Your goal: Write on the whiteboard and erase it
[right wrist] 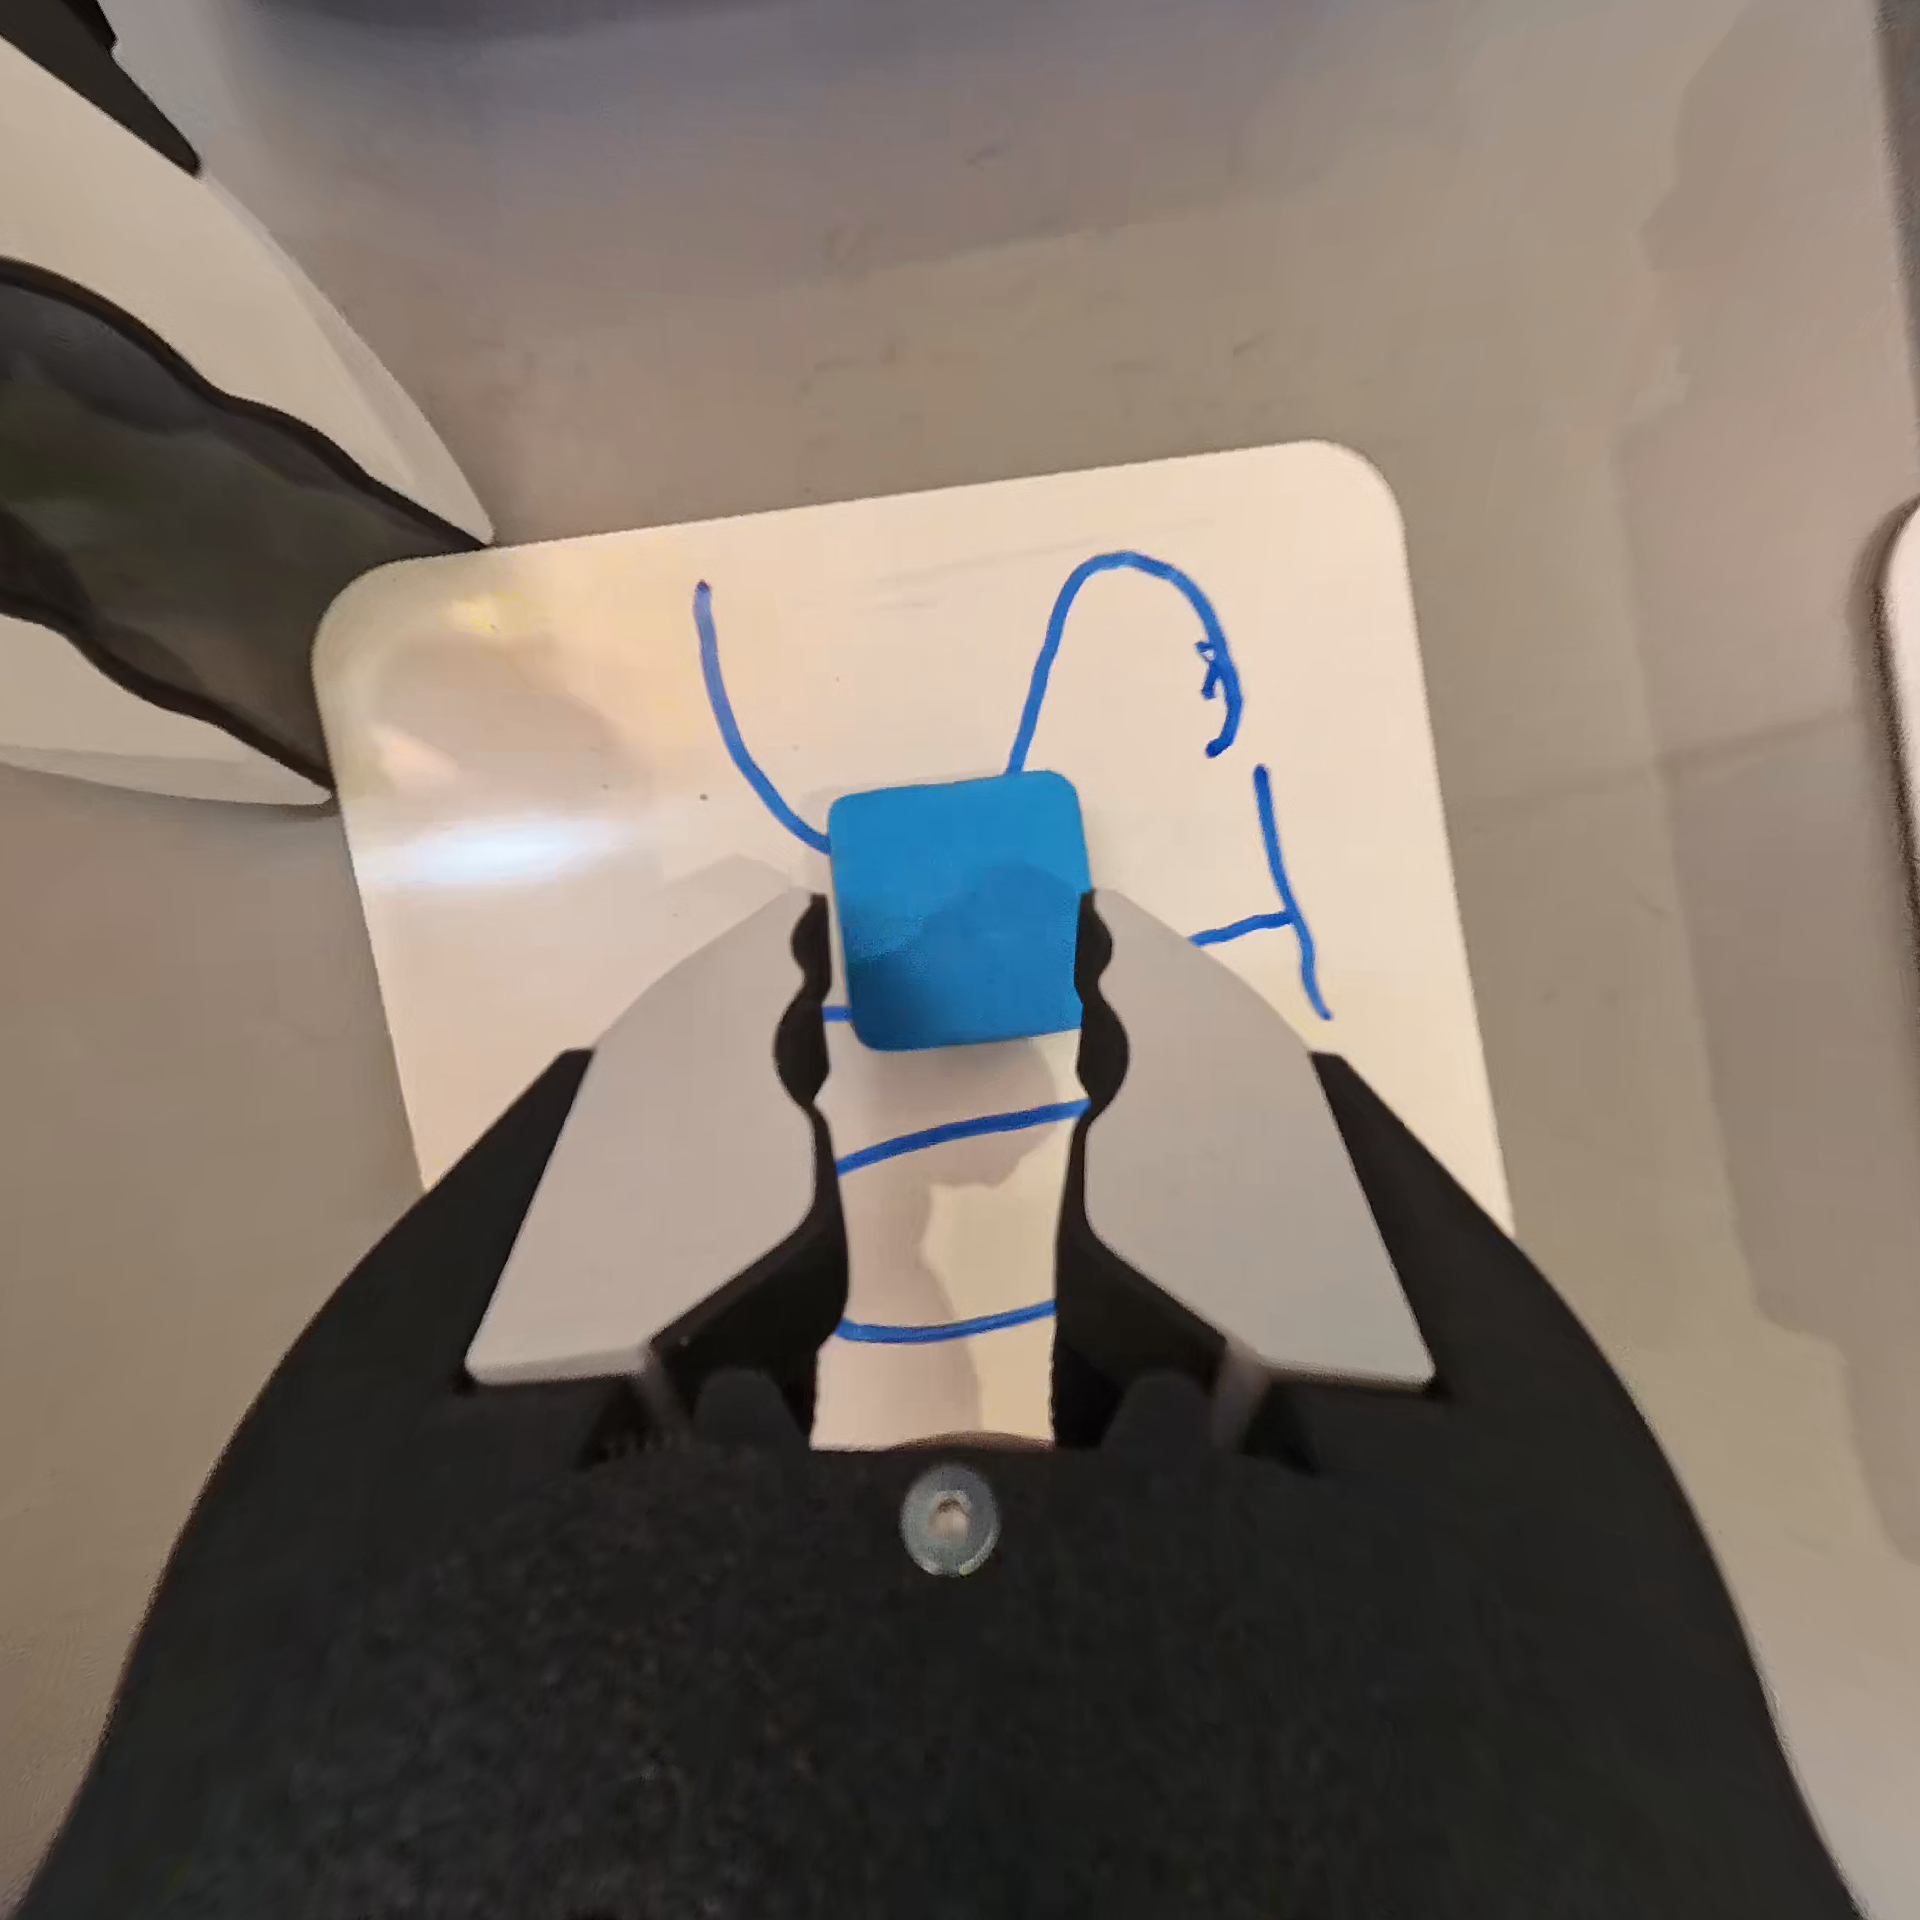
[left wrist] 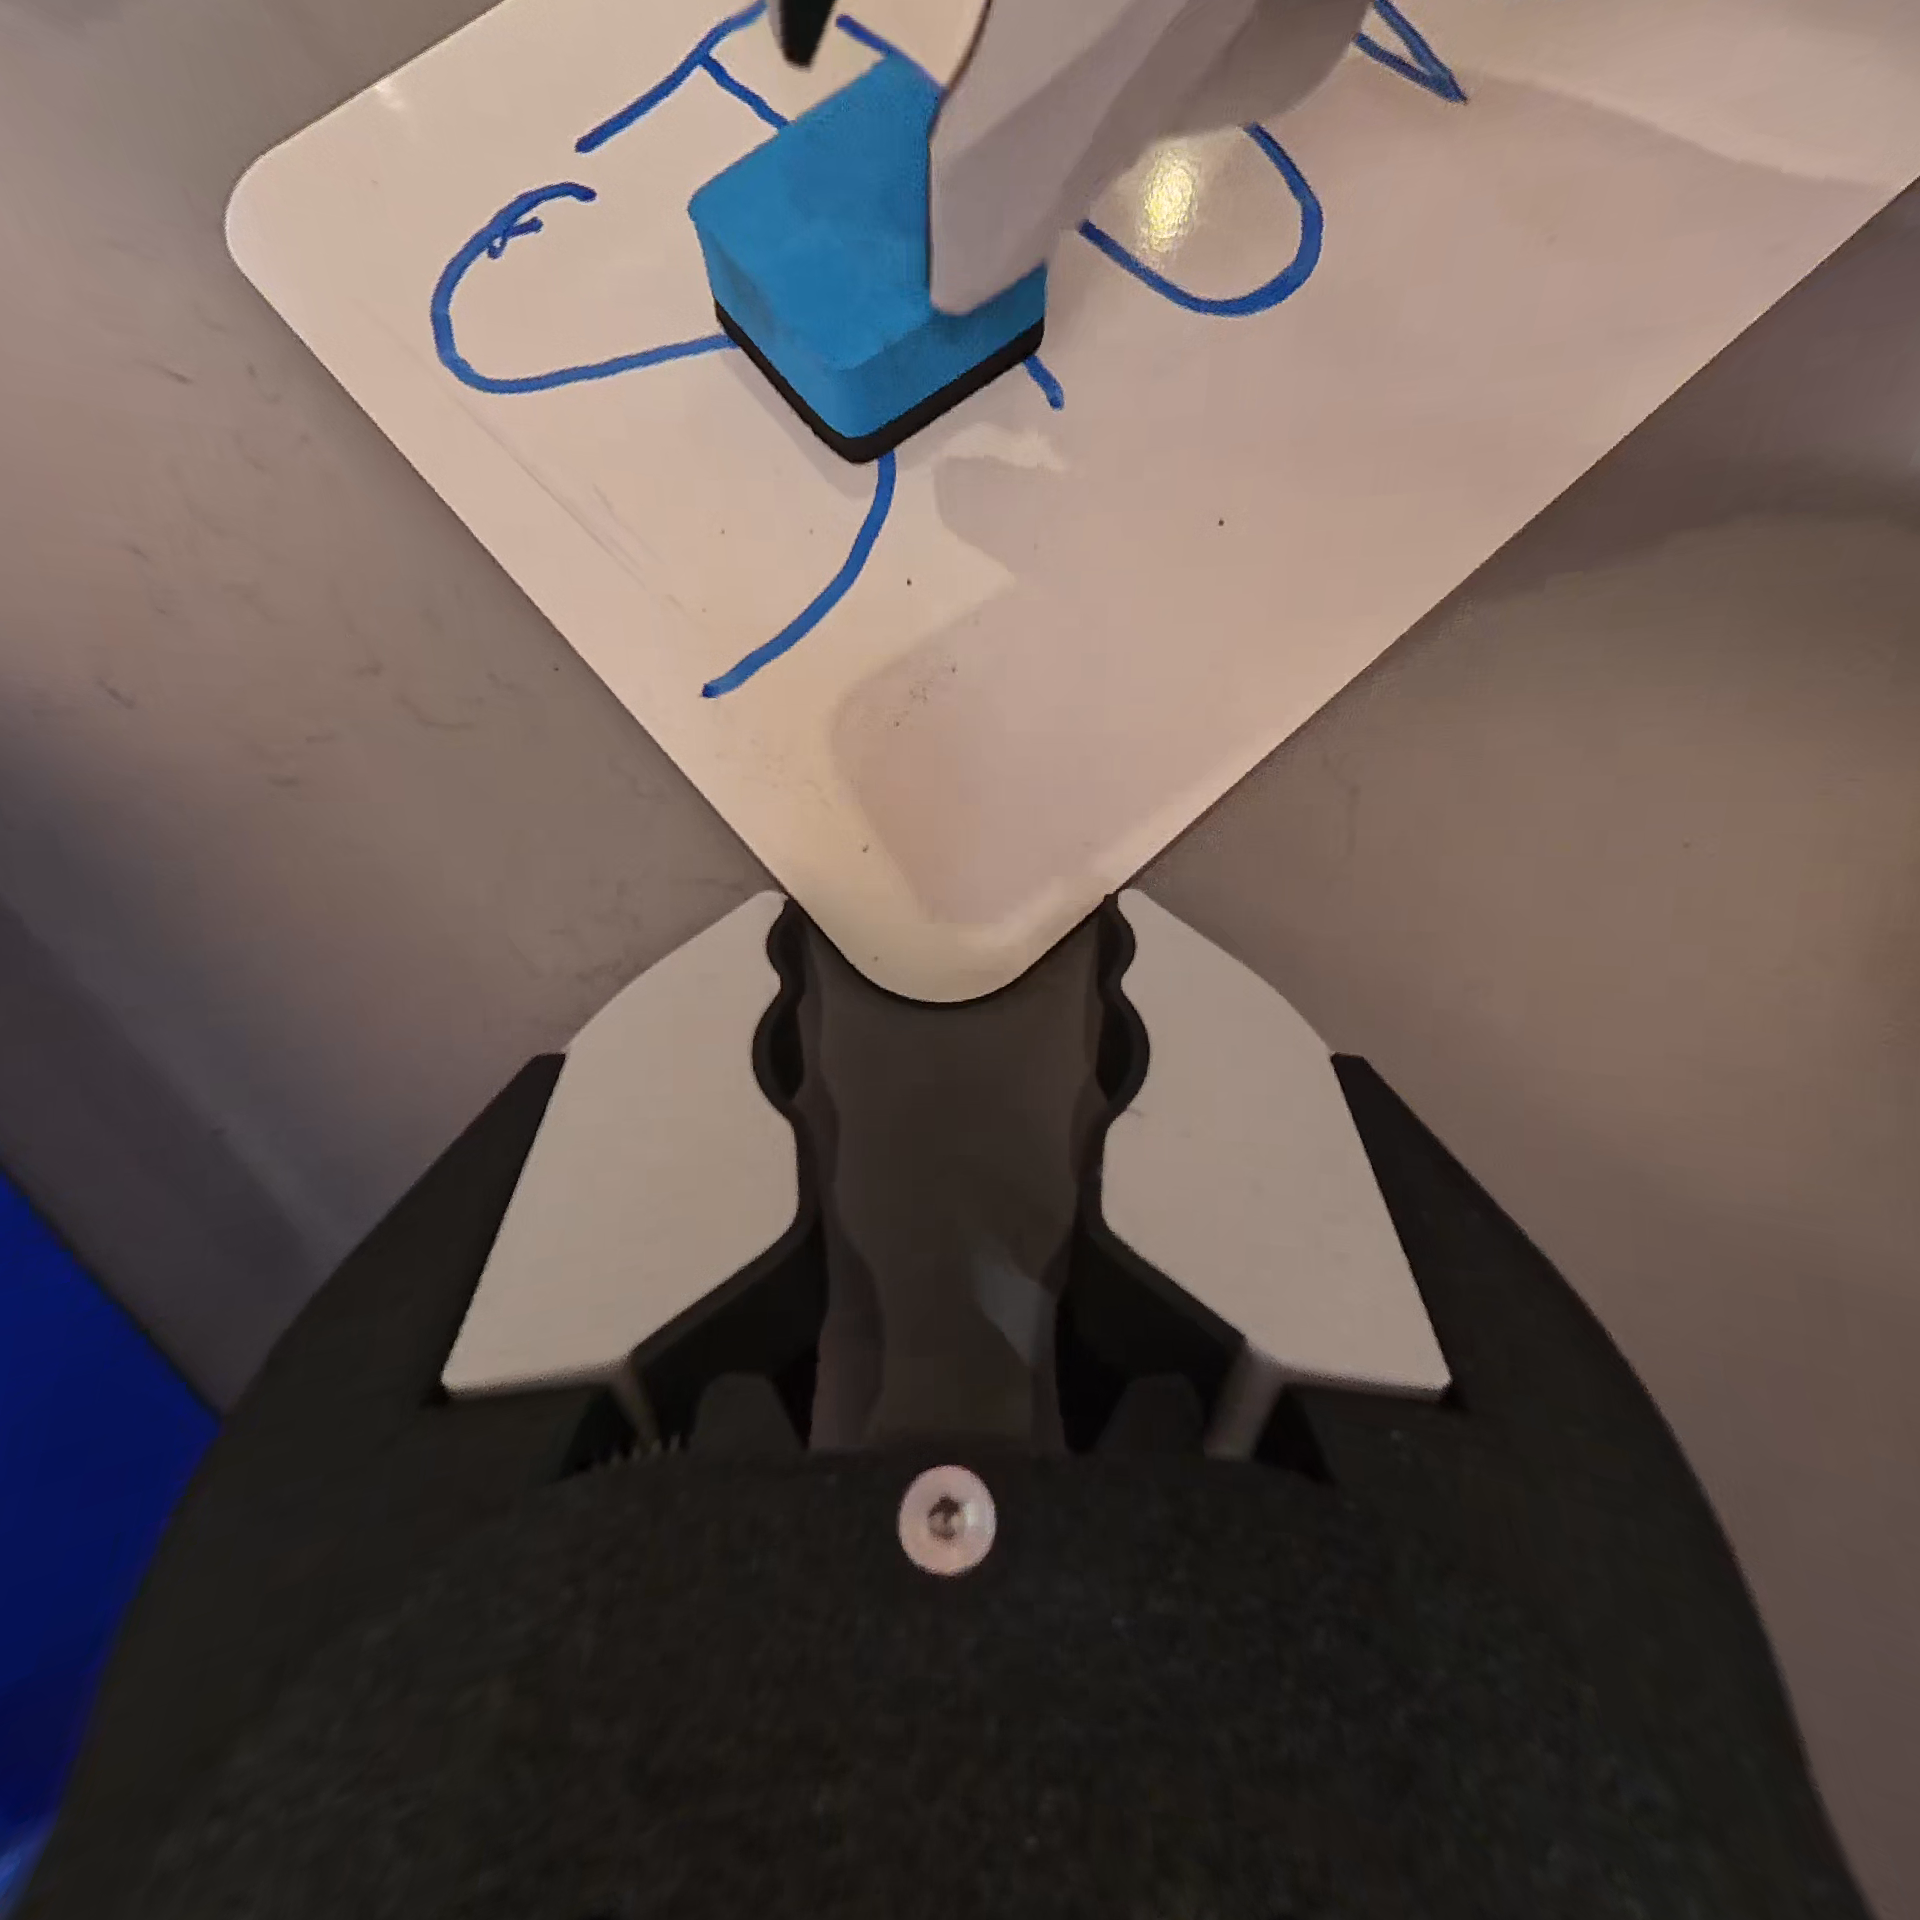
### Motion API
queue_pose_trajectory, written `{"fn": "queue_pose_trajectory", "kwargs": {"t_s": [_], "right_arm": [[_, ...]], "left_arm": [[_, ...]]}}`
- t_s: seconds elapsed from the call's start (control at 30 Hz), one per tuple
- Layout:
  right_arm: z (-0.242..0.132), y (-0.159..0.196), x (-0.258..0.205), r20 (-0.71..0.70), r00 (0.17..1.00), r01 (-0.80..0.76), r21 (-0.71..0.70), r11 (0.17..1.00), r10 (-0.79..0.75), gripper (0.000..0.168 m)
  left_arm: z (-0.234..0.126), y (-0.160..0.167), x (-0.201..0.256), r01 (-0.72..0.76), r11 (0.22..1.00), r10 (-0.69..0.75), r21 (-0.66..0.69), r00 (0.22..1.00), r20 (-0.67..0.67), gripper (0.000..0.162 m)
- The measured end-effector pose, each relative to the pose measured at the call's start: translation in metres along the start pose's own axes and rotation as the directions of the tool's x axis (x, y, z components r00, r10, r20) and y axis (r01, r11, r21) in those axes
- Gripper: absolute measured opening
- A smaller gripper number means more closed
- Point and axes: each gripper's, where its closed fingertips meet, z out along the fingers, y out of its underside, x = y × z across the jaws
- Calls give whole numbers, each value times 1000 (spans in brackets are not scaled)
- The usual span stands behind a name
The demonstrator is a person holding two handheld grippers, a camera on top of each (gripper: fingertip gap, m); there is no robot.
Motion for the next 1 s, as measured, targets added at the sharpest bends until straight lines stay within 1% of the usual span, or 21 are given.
{"fn": "queue_pose_trajectory", "kwargs": {"t_s": [0.07,0.1,0.17,0.27,0.37,0.47,0.5,0.57,0.63,0.7,0.77,0.8,0.87,1.0], "right_arm": [[6,6,-1,24,999,-26,-26,999,27,49],[7,6,0,20,999,-25,-22,999,26,45],[8,3,0,29,999,-19,-2,1000,19,44],[9,-9,-3,48,999,-20,40,999,18,21],[19,-20,-13,49,999,17,27,999,-19,17],[23,-27,-25,-10,992,127,-4,992,-127,14],[21,-28,-26,-17,991,130,-9,992,-130,12],[14,-34,-28,9,995,99,30,995,-99,14],[8,-34,-20,-2,997,76,34,996,-76,27],[6,-33,-7,-21,999,46,38,998,-46,35],[14,-31,-8,59,998,-30,38,999,28,48],[20,-29,-9,90,994,-59,19,998,57,51],[32,-23,-10,105,992,-64,-20,998,66,51],[36,-27,-24,115,993,-23,-17,1000,25,51]], "left_arm": [[0,0,0,2,1000,-2,6,1000,3,54],[0,0,1,1,1000,-1,6,1000,3,54],[0,0,1,3,1000,-3,10,1000,4,54],[0,-1,3,-1,1000,1,16,1000,1,53],[1,-1,5,0,1000,0,18,1000,0,51],[0,-1,5,5,1000,-5,13,1000,0,51],[0,-1,5,9,1000,-9,18,1000,0,51],[0,0,5,10,1000,-10,18,1000,1,50],[-1,0,5,20,1000,-20,17,1000,-6,49],[-1,-1,5,31,999,-31,24,999,-15,49],[-1,-1,5,30,999,-30,25,999,-16,48],[-1,0,5,24,999,-24,23,1000,-13,48],[-1,-1,5,20,1000,-20,22,1000,-7,49],[-1,-1,5,24,999,-24,26,1000,-11,48]]}}
